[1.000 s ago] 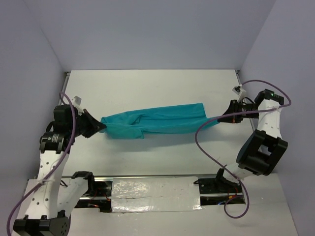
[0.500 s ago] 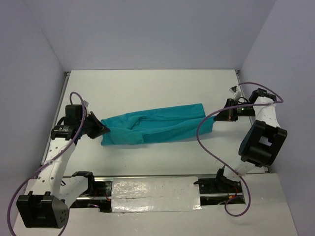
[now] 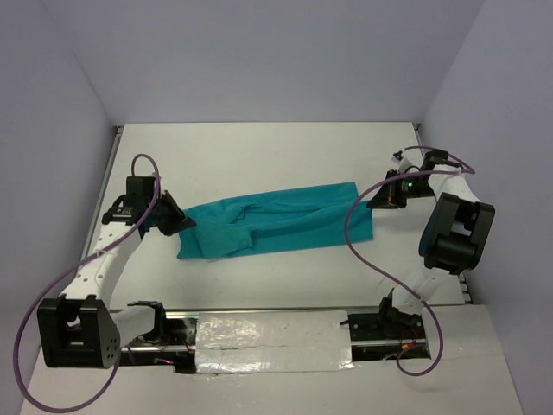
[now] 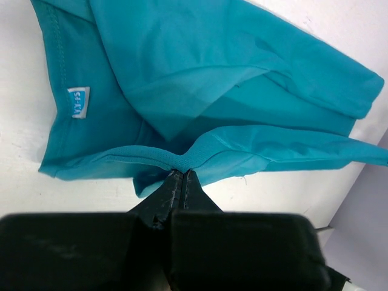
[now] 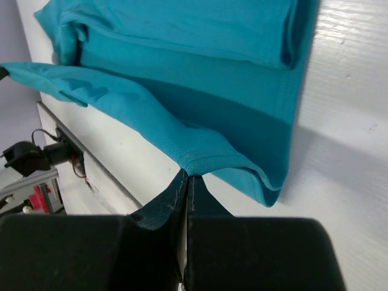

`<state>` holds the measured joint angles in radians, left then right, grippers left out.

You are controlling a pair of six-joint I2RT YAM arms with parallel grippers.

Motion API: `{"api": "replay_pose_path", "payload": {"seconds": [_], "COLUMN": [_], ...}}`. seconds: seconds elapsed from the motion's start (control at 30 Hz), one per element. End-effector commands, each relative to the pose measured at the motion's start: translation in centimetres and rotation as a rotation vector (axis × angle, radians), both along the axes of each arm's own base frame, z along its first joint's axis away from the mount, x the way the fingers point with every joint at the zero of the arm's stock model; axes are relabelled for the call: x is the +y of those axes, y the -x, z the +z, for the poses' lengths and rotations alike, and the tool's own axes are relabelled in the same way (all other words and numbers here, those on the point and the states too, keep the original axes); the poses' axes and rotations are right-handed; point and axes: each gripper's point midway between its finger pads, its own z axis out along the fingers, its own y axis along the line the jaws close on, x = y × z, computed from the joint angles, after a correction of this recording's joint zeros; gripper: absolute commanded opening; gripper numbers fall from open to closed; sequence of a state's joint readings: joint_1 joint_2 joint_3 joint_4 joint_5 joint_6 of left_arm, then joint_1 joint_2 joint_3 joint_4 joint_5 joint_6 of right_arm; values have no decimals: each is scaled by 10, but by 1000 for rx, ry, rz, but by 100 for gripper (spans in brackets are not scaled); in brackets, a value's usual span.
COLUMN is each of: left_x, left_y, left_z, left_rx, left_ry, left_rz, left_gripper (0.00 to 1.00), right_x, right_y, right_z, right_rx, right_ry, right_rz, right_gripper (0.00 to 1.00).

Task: Fold and stack the t-shirts
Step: Fold the other side of the tshirt into a rectangle

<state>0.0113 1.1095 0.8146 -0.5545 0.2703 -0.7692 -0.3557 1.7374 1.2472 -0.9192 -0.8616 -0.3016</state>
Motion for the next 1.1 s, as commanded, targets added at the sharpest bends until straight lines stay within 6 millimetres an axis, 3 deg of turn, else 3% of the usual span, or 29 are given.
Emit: {"api": "replay_pose_path", "payload": {"seconds": [0.0,0.3,0.63,1.07], "left_x": [2,9,30,41], "left_y": [-21,-54,-66,-87], "left_z": [6,-3,4,-23], "left_rx": [-47,-26,-38,41], "left_ry": [-2,-36,-58,-76], "left_rz": [25,40,74,71], "left_gripper": [0,0,0,0], "right_x": [-5,-7,-7,1], "right_y": [-24,-50,-70,-92], "right_z": [-5,-16,-10,-22], "right_rx": [-22,2,-20,-10], "right_ry": [40,77,71,70], "right_rz": [-41,-72,-77,-92], "right_gripper": [0,0,0,0]}}
